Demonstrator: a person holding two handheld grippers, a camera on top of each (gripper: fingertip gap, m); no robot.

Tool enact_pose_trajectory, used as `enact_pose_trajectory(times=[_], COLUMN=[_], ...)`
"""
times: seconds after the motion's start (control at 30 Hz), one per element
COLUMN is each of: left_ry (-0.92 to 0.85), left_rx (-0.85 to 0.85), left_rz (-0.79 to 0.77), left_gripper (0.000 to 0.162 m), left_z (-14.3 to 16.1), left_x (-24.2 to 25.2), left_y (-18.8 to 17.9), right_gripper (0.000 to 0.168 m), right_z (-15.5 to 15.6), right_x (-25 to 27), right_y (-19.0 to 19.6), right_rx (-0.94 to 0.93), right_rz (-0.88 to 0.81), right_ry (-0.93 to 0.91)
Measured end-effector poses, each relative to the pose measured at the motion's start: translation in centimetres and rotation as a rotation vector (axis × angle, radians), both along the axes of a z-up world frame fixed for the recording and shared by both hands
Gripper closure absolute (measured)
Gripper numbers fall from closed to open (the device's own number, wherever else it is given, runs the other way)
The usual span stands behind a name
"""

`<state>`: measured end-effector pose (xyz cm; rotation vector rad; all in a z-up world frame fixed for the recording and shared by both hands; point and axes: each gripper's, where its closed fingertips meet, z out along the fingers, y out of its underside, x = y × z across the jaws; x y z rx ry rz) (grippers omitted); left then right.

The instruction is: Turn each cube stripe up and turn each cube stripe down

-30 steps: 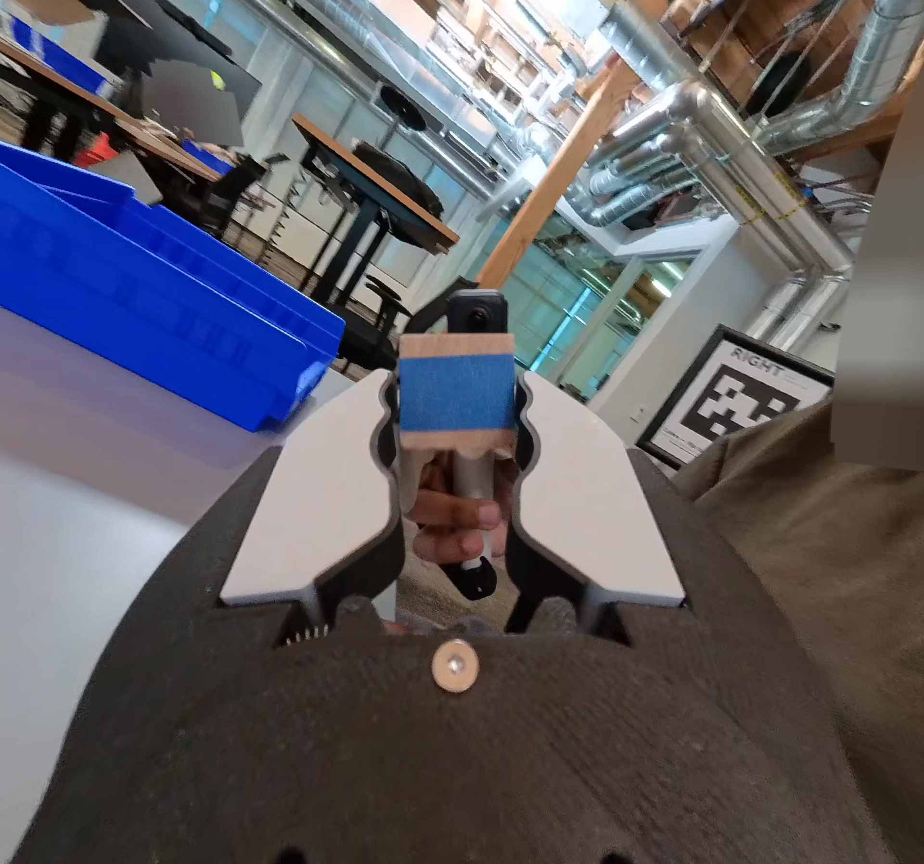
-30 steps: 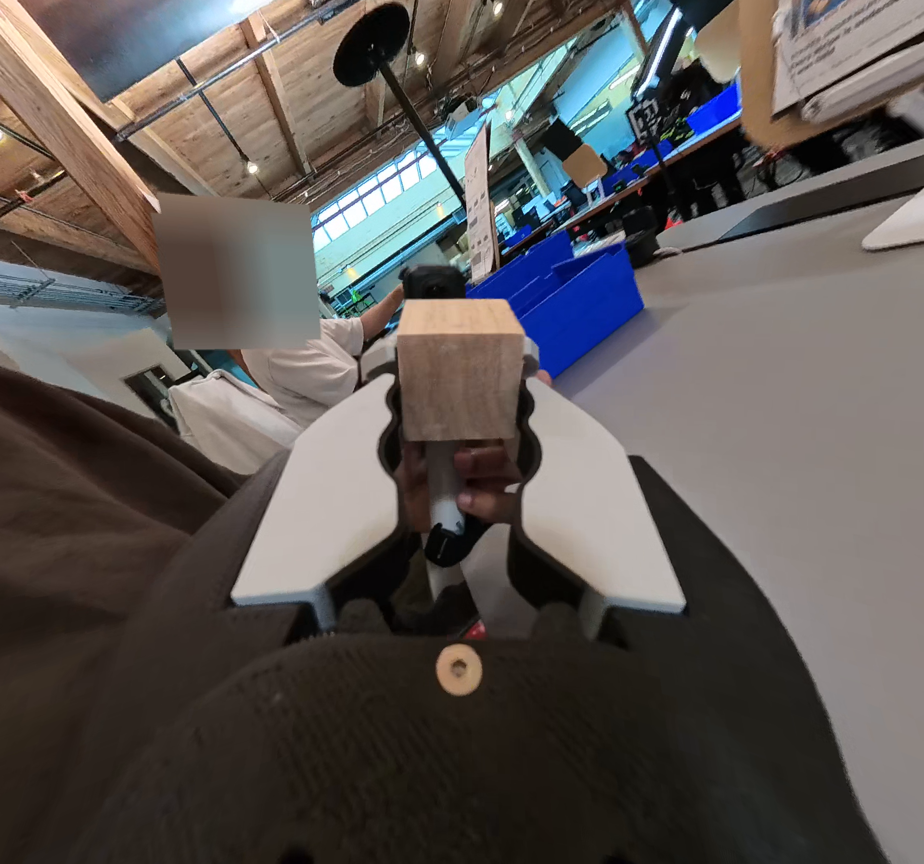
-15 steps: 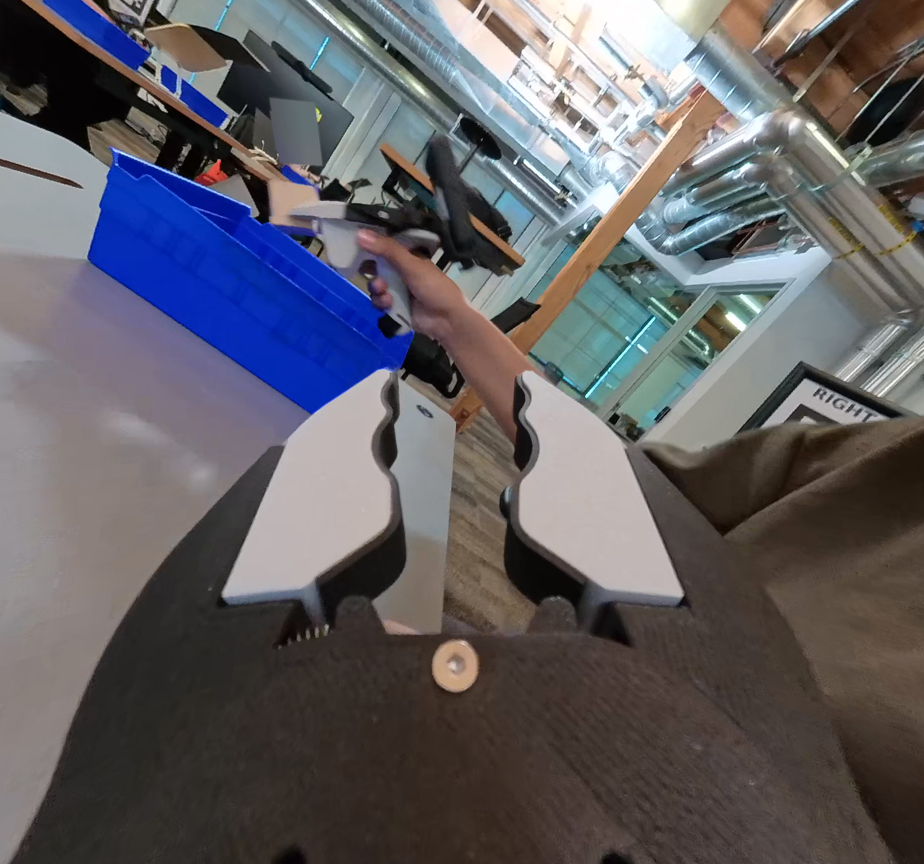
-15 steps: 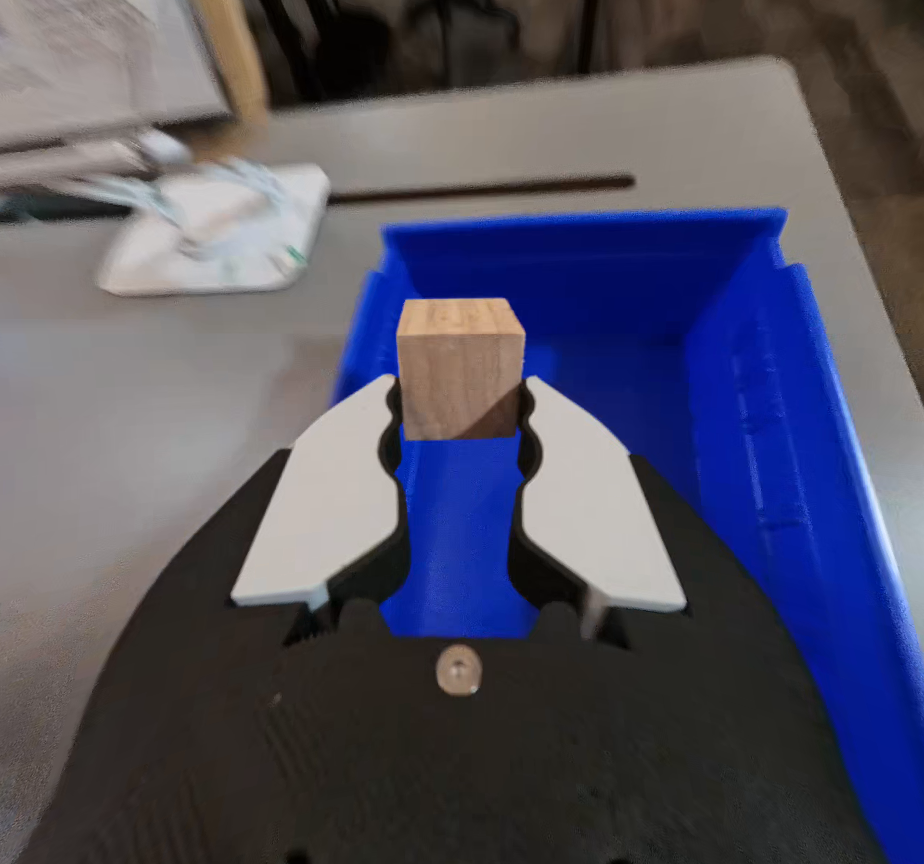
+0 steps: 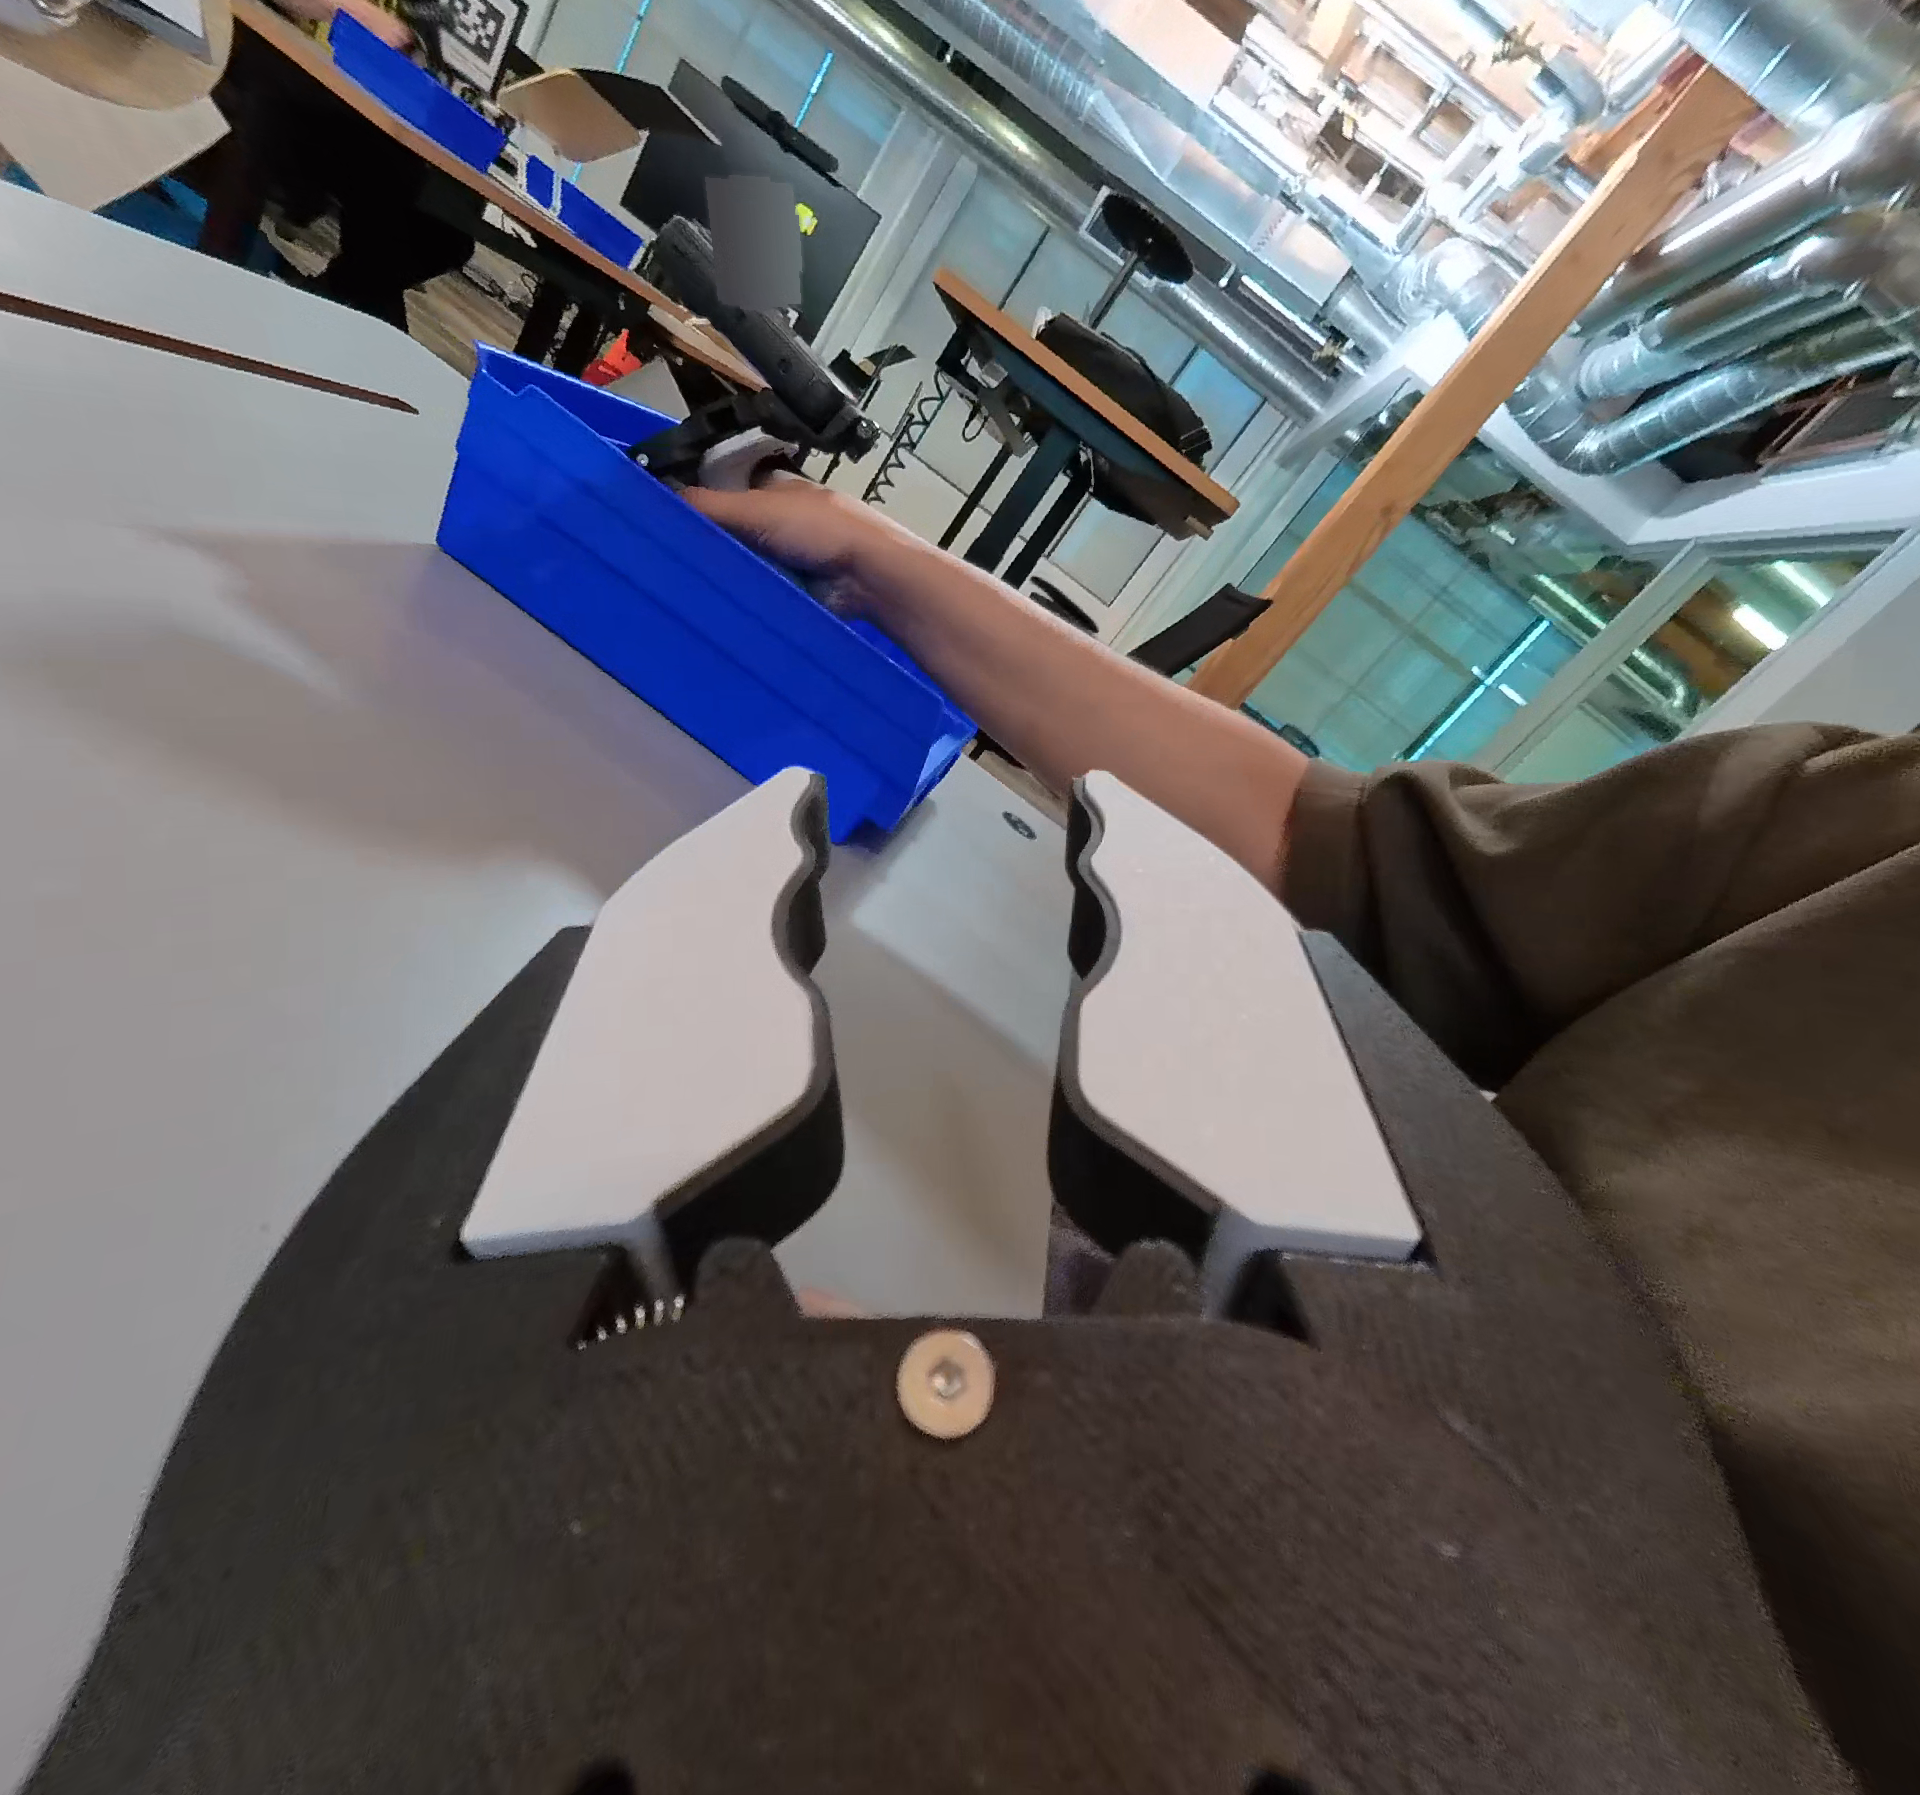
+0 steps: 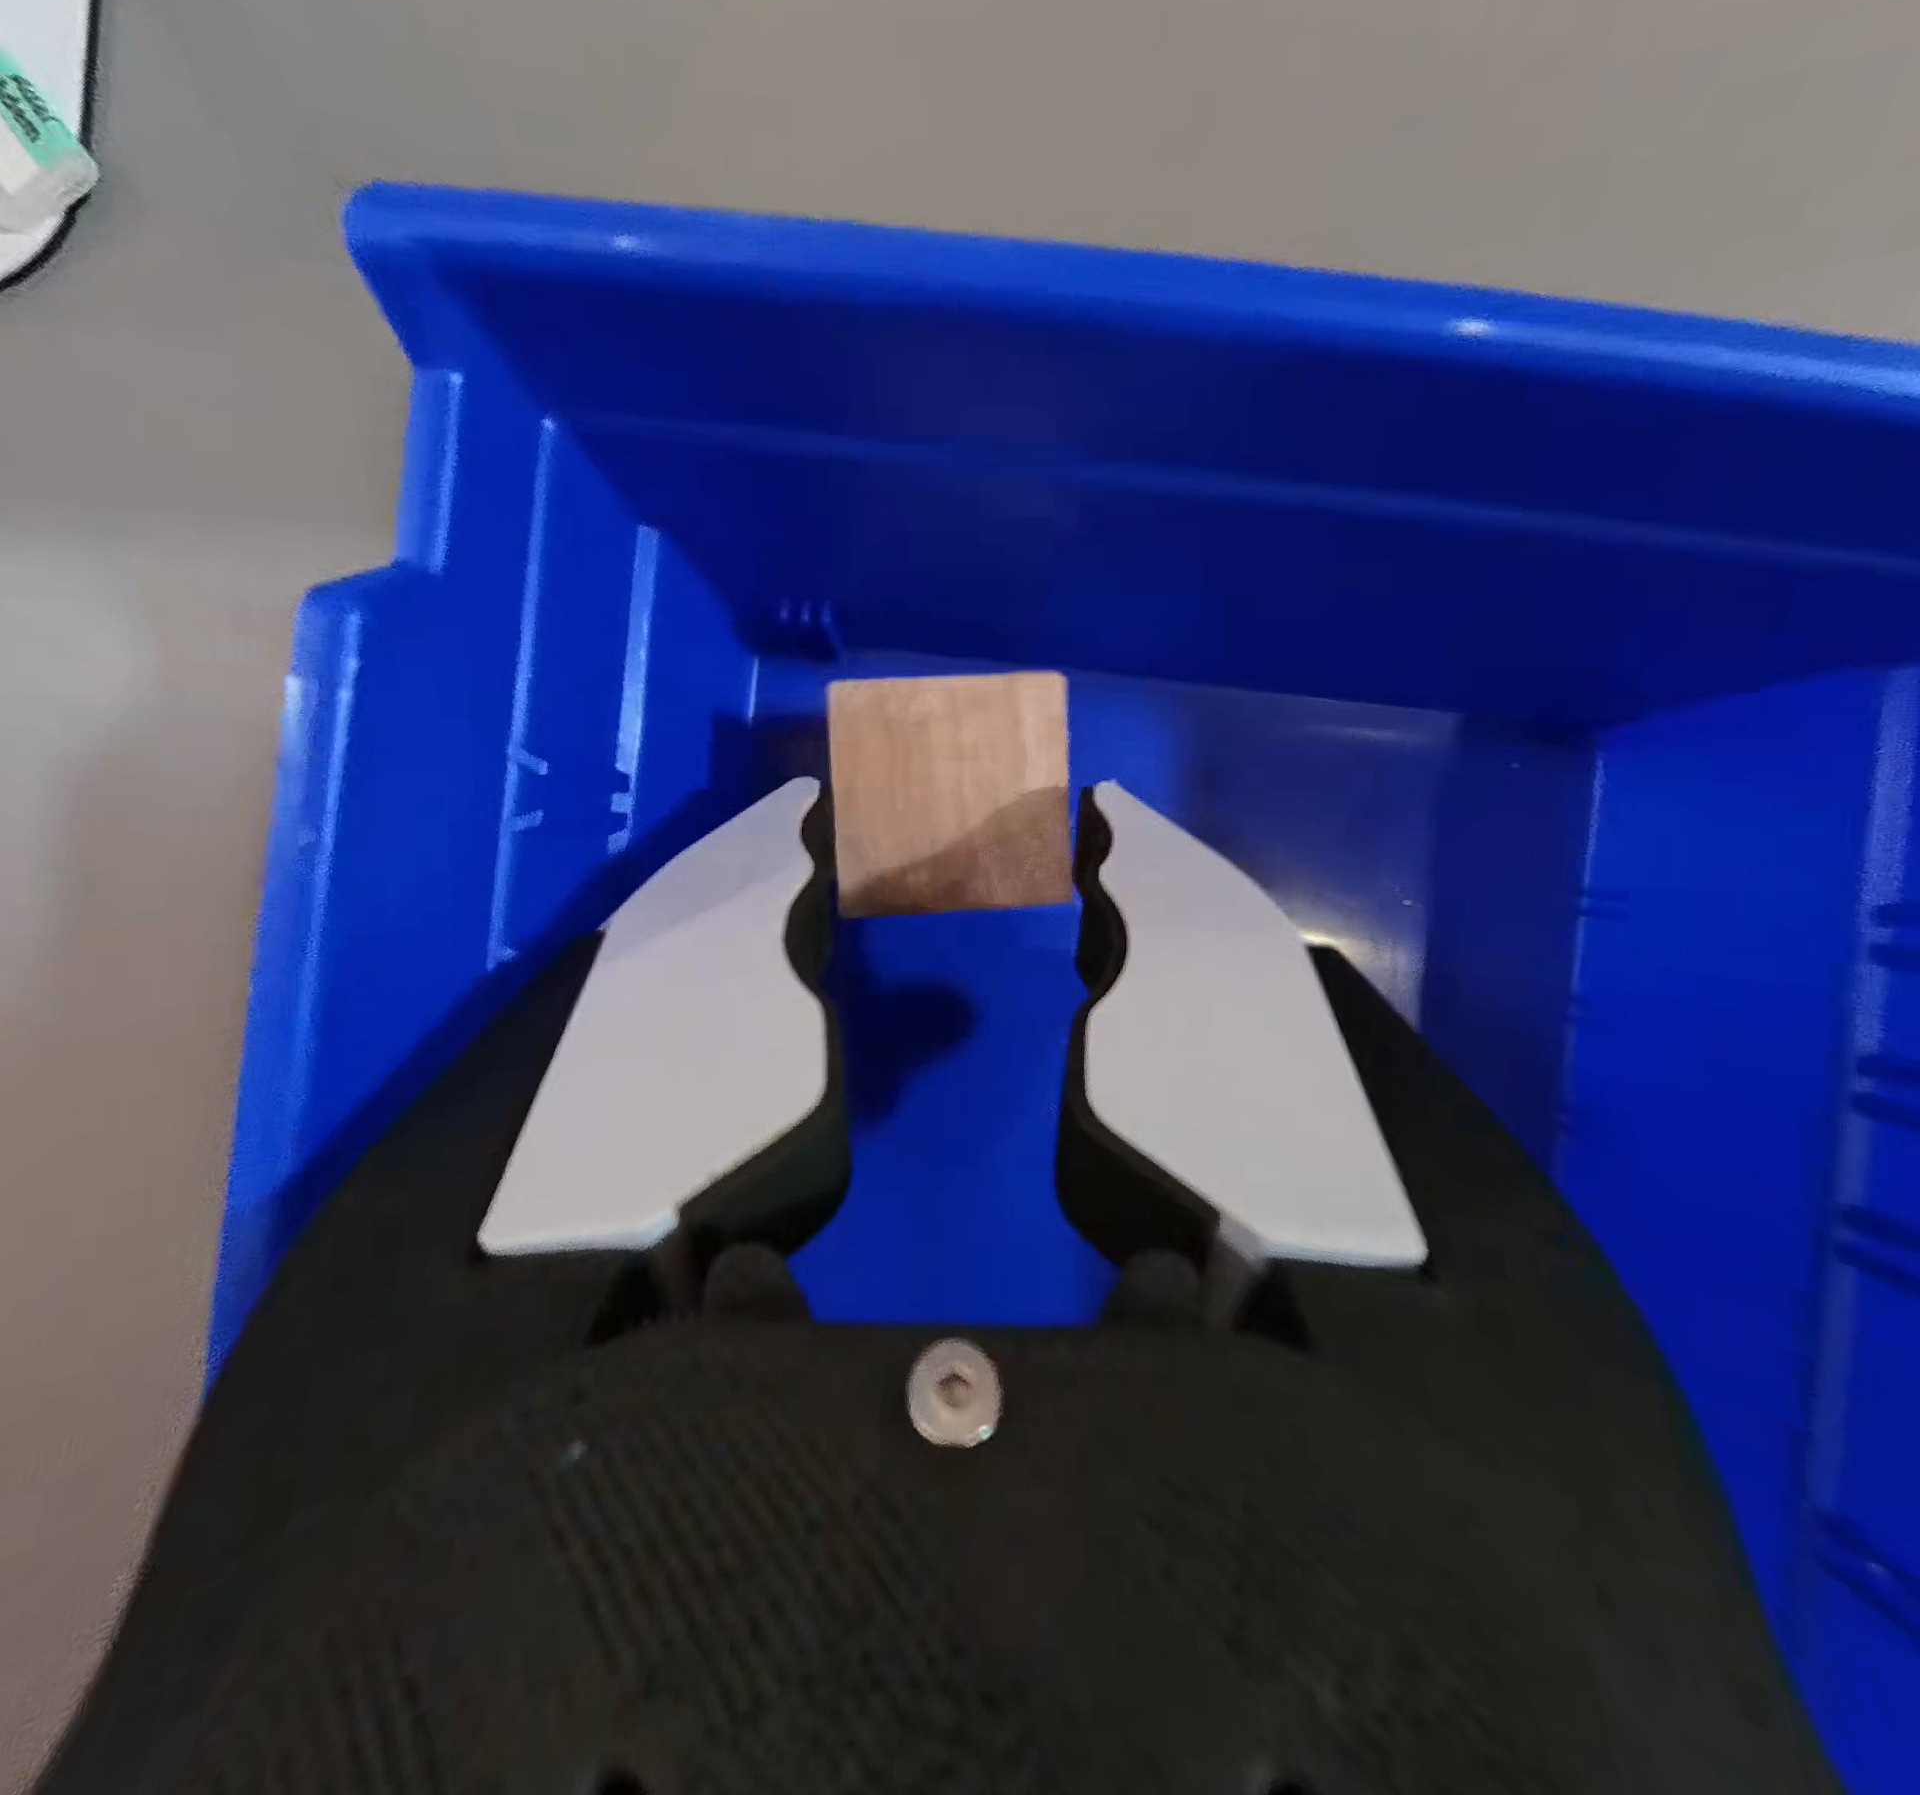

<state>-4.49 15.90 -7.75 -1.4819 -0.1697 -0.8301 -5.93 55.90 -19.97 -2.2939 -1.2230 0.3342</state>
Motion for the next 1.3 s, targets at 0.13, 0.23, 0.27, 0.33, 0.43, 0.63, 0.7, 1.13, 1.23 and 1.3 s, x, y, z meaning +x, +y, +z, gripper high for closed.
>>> enact_pose_trajectory(times=[0.13,0.23,0.27,0.33,0.43,0.63,0.7,1.13,1.23,1.3], left_ry=[-0.047,-0.038,-0.029,-0.012,-0.012,-0.023,-0.075,0.066,0.004,-0.032], left_rx=[0.003,0.005,0.006,0.004,-0.005,-0.067,-0.050,-0.516,-0.625,-0.698], left_rz=[-0.002,0.017,0.028,0.051,0.077,0.179,0.238,1.022,0.961,0.817], left_gripper=[0.118,0.119,0.119,0.119,0.120,0.120,0.118,0.081,0.084,0.084], left_z=[0.2,0.3,0.3,0.3,0.1,-0.6,0.6,4.1,0.0,-2.3], left_x=[-0.1,-0.4,-0.5,-0.8,-1.2,-4.1,-6.2,-34.9,-36.7,-36.0], left_y=[-0.6,-1.1,-1.3,-1.4,-1.4,-1.3,-2.3,-15.5,-16.0,-15.4], right_gripper=[0.119,0.119,0.119,0.120,0.120,0.126,0.128,0.137,0.137,0.138], right_z=[1.4,4.5,5.9,9.0,13.5,13.0,9.0,3.8,3.9,3.9], right_x=[0.4,0.9,1.0,1.1,0.7,1.5,2.6,4.0,4.1,4.2], right_y=[0.2,-0.2,-0.6,-2.6,-8.4,-26.7,-31.2,-36.7,-36.1,-35.7], right_rx=[0.038,0.072,0.088,0.131,0.200,0.145,0.172,-0.109,-0.101,-0.076], right_rz=[-0.010,-0.019,-0.017,0.021,0.168,0.490,0.564,0.643,0.638,0.640], right_ry=[0.016,0.109,0.153,0.242,0.372,0.627,0.559,0.579,0.584,0.579])
